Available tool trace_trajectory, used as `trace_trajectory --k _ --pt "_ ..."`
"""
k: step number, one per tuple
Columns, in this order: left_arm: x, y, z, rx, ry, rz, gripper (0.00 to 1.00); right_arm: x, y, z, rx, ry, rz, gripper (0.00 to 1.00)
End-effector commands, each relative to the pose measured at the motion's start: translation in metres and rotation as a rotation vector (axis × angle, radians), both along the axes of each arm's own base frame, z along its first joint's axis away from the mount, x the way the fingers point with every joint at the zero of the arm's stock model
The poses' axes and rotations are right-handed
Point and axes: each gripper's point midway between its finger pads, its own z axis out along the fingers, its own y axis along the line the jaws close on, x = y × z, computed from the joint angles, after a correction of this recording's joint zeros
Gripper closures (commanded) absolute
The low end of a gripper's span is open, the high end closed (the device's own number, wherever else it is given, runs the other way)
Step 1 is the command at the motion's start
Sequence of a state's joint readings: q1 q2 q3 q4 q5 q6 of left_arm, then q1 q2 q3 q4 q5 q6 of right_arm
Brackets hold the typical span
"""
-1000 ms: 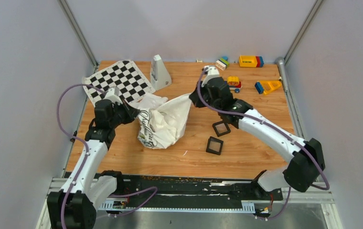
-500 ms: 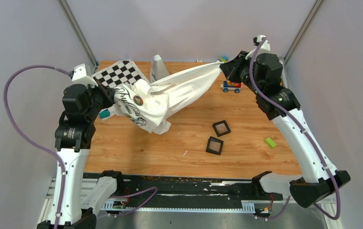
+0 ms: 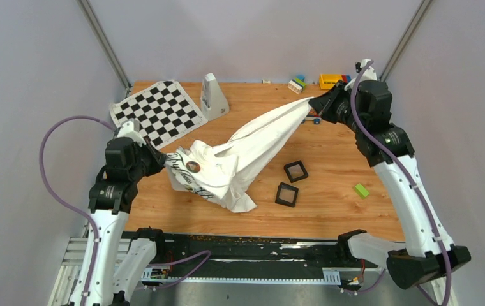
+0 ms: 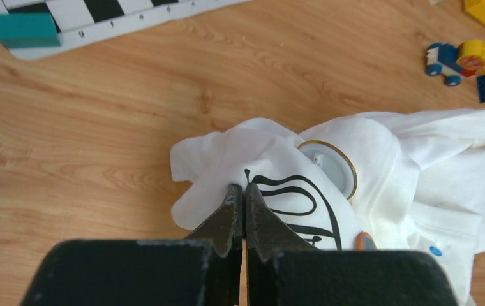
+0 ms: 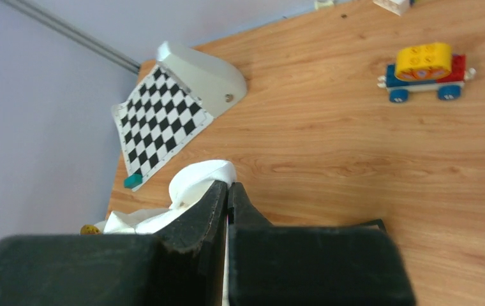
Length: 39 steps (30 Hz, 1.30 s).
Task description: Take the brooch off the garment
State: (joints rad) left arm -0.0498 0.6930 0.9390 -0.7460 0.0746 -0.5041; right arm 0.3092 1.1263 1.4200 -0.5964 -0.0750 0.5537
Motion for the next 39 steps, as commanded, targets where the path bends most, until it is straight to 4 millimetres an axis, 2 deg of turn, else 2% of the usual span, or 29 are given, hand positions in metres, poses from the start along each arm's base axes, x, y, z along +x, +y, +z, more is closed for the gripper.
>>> trace_trajectory --k 1,4,5,6,7,8,9,10,11,13,15,17,19,21,23,27,30,35,39 --pt "0.022 0.001 -0.006 -0.033 -0.012 0.033 1.00 0.034 -0.023 -0.003 0.058 0.073 -0.080 1.00" --pt "0.030 -0.002 -0.025 -0.045 0.017 0.028 1.00 0.054 -0.026 -0.020 0.071 0.134 -0.082 1.00" --pt "0.029 -0.004 -0.043 -0.053 0.050 0.024 1.00 0.058 -0.022 -0.027 0.068 0.155 -0.063 1.00" --pt "0.034 -0.007 -0.046 -0.065 0.039 0.012 1.00 0.061 -0.018 -0.037 0.067 0.181 -0.041 1.00" --pt "0.031 -0.009 -0.067 -0.076 0.077 0.011 1.00 0.062 -0.012 -0.047 0.068 0.205 -0.006 0.98" --pt "0.031 -0.010 -0.083 -0.083 0.097 0.005 1.00 0.062 -0.005 -0.060 0.066 0.231 0.032 0.93" --pt "0.031 -0.011 -0.089 -0.087 0.106 0.002 1.00 0.061 0.001 -0.071 0.063 0.251 0.062 0.86" --pt "0.031 -0.012 -0.101 -0.085 0.125 0.001 1.00 0.060 0.009 -0.082 0.057 0.267 0.087 0.76" --pt "0.031 -0.011 -0.107 -0.077 0.140 0.001 1.00 0.058 0.015 -0.092 0.044 0.276 0.106 0.65" --pt "0.030 -0.007 -0.115 -0.054 0.160 0.005 0.95 0.050 0.031 -0.110 0.005 0.285 0.142 0.49" --pt "0.027 -0.003 -0.115 -0.035 0.167 0.020 0.84 0.039 0.049 -0.131 -0.056 0.294 0.163 0.40" --pt "0.024 -0.004 -0.111 -0.044 0.161 0.021 0.52 0.027 0.071 -0.141 -0.095 0.276 0.211 0.33" --pt "0.019 -0.005 -0.106 -0.055 0.159 0.026 0.39 0.011 0.099 -0.148 -0.095 0.257 0.294 0.32" --pt "0.014 -0.005 -0.098 -0.066 0.157 0.031 0.34 -0.002 0.123 -0.154 -0.078 0.243 0.385 0.32" --pt "0.007 -0.007 -0.088 -0.090 0.154 0.042 0.32 -0.019 0.153 -0.163 -0.083 0.245 0.476 0.32" --pt "0.000 -0.018 -0.067 -0.143 0.120 0.010 0.32 -0.040 0.202 -0.185 -0.094 0.288 0.618 0.30" --pt "-0.001 -0.028 -0.067 -0.149 0.128 -0.024 0.32 -0.049 0.227 -0.204 -0.110 0.334 0.662 0.26" --pt "0.007 -0.048 -0.086 -0.165 0.170 -0.110 0.32 -0.058 0.244 -0.231 -0.129 0.394 0.672 0.27" --pt "0.011 -0.050 -0.092 -0.150 0.176 -0.126 0.33 -0.064 0.247 -0.245 -0.127 0.433 0.681 0.32"
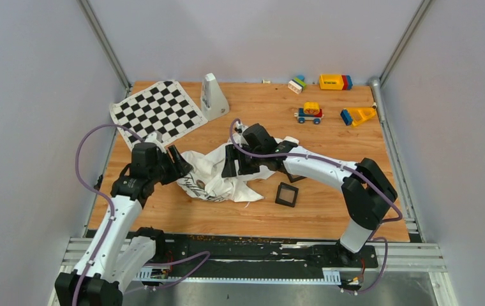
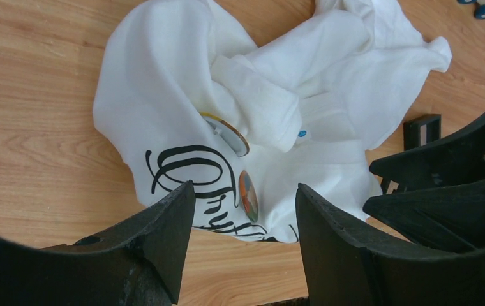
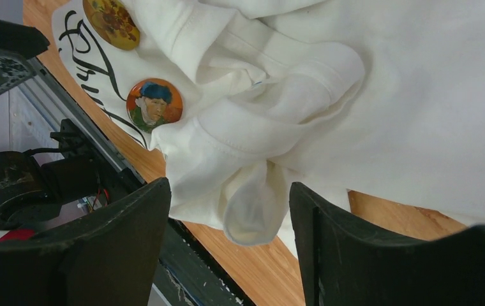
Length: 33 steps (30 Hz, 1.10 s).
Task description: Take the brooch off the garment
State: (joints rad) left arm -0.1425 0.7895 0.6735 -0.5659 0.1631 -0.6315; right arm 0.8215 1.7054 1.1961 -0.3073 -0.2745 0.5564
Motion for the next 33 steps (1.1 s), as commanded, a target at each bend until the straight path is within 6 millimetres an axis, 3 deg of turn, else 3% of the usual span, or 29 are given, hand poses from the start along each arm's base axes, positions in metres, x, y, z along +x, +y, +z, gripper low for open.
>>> trace_trajectory --k 1,4,8,11,20,21,22,24,26,29,33 --pt "0.008 -0.004 0.004 -0.002 -0.038 -0.020 0.34 0.009 0.017 0.018 0.083 -0.032 -0.005 0.32" --pt "0.007 0.002 -0.002 0.021 -0.034 0.001 0.33 0.003 0.021 0.015 0.104 -0.015 0.020 0.41" --pt "0.007 0.007 -0.013 0.025 -0.015 0.042 0.33 -0.002 0.024 0.019 0.125 -0.011 0.047 0.76" --pt "0.007 0.006 -0.020 0.015 -0.009 0.048 0.34 -0.002 0.014 0.029 0.124 -0.048 0.016 0.98" --pt "0.004 -0.002 -0.043 -0.015 0.026 0.021 0.42 -0.011 -0.034 0.057 0.116 -0.175 -0.093 1.00" --pt "0.003 -0.001 -0.047 -0.015 0.033 0.022 0.43 -0.011 -0.038 0.060 0.116 -0.183 -0.110 1.00" --pt "0.002 -0.001 -0.048 -0.014 0.034 0.025 0.44 -0.013 -0.040 0.060 0.116 -0.183 -0.114 0.93" --pt "0.000 0.001 -0.051 -0.008 0.039 0.035 0.45 -0.017 -0.036 0.058 0.125 -0.168 -0.087 0.60" --pt "-0.002 0.004 -0.054 -0.002 0.043 0.047 0.45 -0.020 -0.027 0.059 0.125 -0.157 -0.059 0.43" --pt "-0.005 0.007 -0.055 0.003 0.044 0.064 0.48 -0.018 -0.008 0.054 0.081 -0.164 -0.038 0.34" --pt "-0.008 0.009 -0.056 -0.005 0.040 0.089 0.58 -0.010 0.017 0.039 0.012 -0.144 -0.038 0.32"
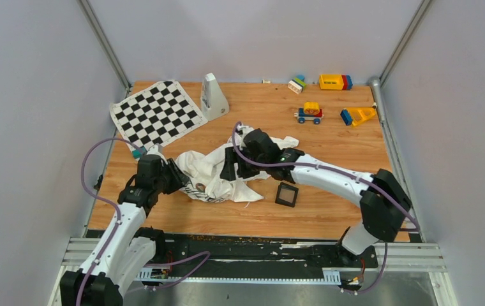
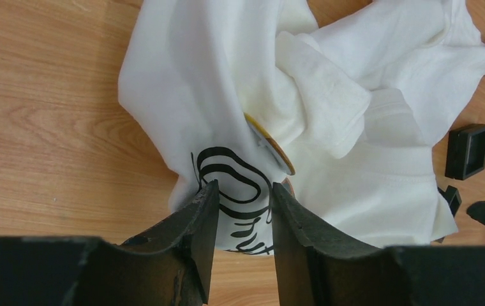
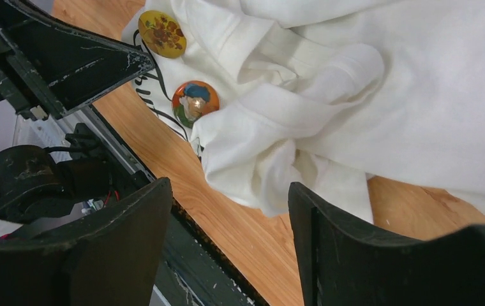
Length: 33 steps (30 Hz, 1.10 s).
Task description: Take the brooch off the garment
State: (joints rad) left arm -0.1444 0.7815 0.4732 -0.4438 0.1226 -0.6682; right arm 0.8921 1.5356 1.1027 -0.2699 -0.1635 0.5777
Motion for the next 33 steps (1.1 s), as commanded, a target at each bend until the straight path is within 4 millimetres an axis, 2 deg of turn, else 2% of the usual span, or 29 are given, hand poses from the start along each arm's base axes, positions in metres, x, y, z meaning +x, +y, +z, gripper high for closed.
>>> trace_trajectory --k 1,4,6,7,10,13,15,17,20,23,24,26,27,29,33 --pt "0.002 0.003 0.003 -0.012 -0.031 0.043 0.59 0.016 0.026 -0.002 -0.053 -0.026 -0.026 0.31" --pt "0.001 0.003 -0.001 -0.021 -0.024 0.056 0.67 0.023 0.034 -0.022 -0.096 0.001 -0.045 0.30" --pt "0.000 0.003 -0.006 -0.023 -0.014 0.063 0.71 0.025 0.037 -0.034 -0.115 0.023 -0.048 0.33" --pt "-0.001 0.004 -0.008 -0.022 -0.007 0.069 0.72 0.024 0.038 -0.038 -0.120 0.035 -0.046 0.37" --pt "-0.002 0.006 -0.013 -0.017 0.000 0.085 0.79 0.023 0.039 -0.042 -0.118 0.050 -0.043 0.59" --pt "-0.003 0.006 -0.015 -0.023 0.003 0.084 0.85 0.024 0.036 -0.027 -0.097 0.019 -0.052 0.87" --pt "-0.003 0.003 -0.014 -0.031 0.000 0.073 0.90 0.025 0.033 -0.010 -0.074 -0.017 -0.054 0.98" --pt "-0.003 -0.002 -0.012 -0.045 -0.010 0.039 0.97 0.025 0.027 0.009 -0.050 -0.053 -0.059 1.00" --pt "-0.002 -0.013 -0.004 -0.079 -0.028 -0.024 0.98 0.022 0.017 0.036 -0.007 -0.100 -0.065 1.00" --pt "-0.005 -0.016 0.002 -0.061 -0.024 -0.062 0.94 0.018 0.006 0.064 0.043 -0.144 -0.064 1.00" --pt "-0.003 -0.018 0.010 -0.052 -0.042 -0.074 0.92 0.017 0.003 0.073 0.059 -0.160 -0.059 1.00" --pt "-0.003 -0.022 0.023 -0.050 -0.071 -0.093 0.83 0.013 -0.003 0.090 0.087 -0.196 -0.050 1.00" --pt "-0.004 -0.023 0.027 -0.051 -0.076 -0.097 0.74 0.012 -0.005 0.096 0.093 -0.213 -0.045 1.00" --pt "-0.004 -0.026 0.043 -0.044 -0.104 -0.106 0.62 0.011 -0.009 0.102 0.097 -0.237 -0.045 1.00" --pt "-0.006 -0.024 0.077 -0.017 -0.159 -0.112 0.53 0.009 -0.016 0.105 0.092 -0.261 -0.048 1.00"
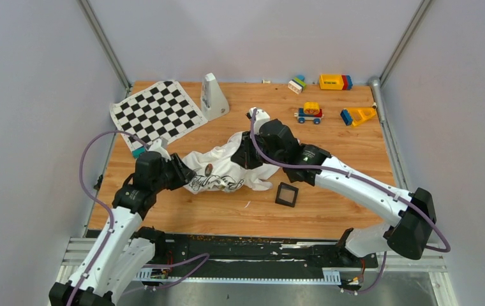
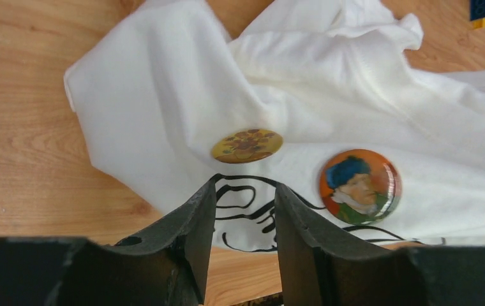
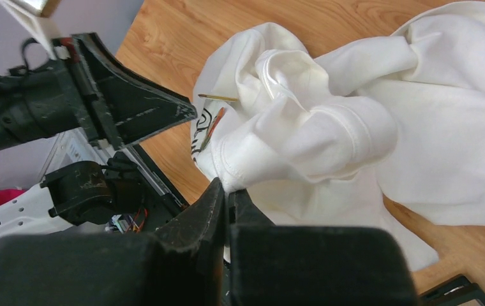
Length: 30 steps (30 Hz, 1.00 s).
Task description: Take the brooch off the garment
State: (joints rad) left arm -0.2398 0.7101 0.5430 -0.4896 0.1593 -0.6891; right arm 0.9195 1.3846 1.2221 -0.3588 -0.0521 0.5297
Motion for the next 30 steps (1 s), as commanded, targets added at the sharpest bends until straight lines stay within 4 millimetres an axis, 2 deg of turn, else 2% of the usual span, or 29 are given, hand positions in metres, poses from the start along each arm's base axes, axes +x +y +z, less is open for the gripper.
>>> trace_trajectory --k 1,4,7,16,25,30 --pt "0.000 0.005 0.042 0.044 -0.091 -0.009 0.52 0.004 -0.007 0.011 0.008 -0.070 -0.006 1.00" --pt "-0.004 0.001 0.063 0.059 -0.146 -0.079 0.49 0.002 -0.007 0.012 0.008 -0.070 0.007 1.00" --pt "-0.004 -0.005 0.074 0.085 -0.205 -0.139 0.49 0.002 -0.007 0.013 0.008 -0.068 0.014 1.00" --pt "-0.004 -0.042 0.092 0.212 -0.397 -0.344 0.46 0.001 -0.001 0.014 0.005 -0.049 0.035 1.00" --pt "0.002 -0.067 0.072 0.327 -0.356 -0.425 0.43 0.001 0.004 0.011 0.006 -0.026 0.051 1.00" --pt "0.010 -0.068 0.064 0.413 -0.342 -0.420 0.47 -0.001 0.005 0.011 0.008 -0.022 0.058 1.00"
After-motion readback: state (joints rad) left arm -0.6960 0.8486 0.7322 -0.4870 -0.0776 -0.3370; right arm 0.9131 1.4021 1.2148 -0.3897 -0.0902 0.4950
